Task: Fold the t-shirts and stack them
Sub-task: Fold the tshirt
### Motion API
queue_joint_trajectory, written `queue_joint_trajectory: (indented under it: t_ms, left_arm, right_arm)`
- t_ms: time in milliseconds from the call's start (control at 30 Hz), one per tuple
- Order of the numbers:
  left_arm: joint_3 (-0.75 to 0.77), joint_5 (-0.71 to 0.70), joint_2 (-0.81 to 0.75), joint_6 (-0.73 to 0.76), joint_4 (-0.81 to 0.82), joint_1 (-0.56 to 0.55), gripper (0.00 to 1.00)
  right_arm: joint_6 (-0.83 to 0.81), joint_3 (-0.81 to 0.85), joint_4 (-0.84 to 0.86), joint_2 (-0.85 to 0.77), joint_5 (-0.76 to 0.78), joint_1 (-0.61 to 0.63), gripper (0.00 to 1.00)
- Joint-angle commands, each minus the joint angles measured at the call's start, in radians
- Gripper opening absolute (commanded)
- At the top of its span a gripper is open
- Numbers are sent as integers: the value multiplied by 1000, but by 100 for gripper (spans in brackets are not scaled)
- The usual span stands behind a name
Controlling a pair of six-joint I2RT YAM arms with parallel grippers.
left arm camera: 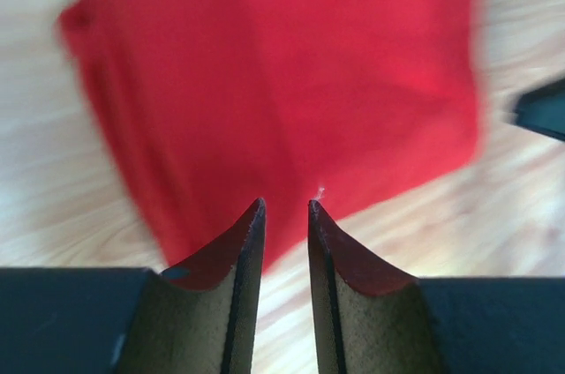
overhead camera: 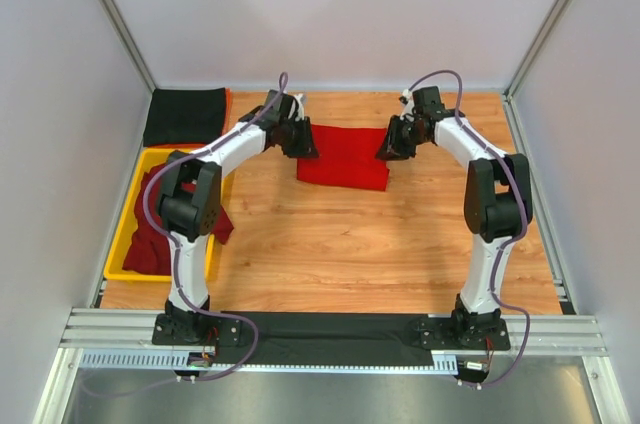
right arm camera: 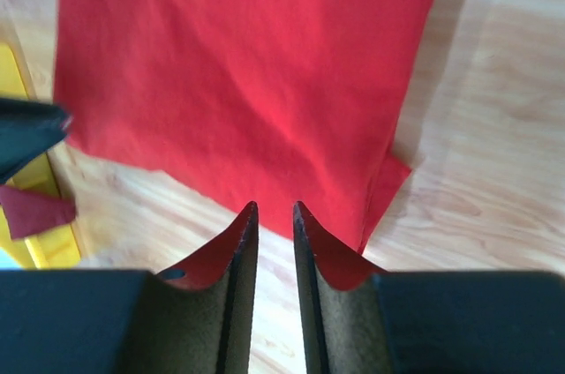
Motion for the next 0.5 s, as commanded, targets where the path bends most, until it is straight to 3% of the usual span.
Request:
queue_joint_trajectory:
  t_ms: [0, 200, 467]
  left_arm:
    - [-75, -82, 24, 31, 12, 31, 33]
    - [-129, -174, 40, 19, -10, 33, 30]
    - [-50, -82, -9, 13, -92, 31, 34]
  right_arm:
    - [-46, -42, 45, 17, -98, 3, 25]
    - [-70, -88, 51, 58, -75, 0, 27]
    - [-54, -58, 26, 15, -65, 4, 29]
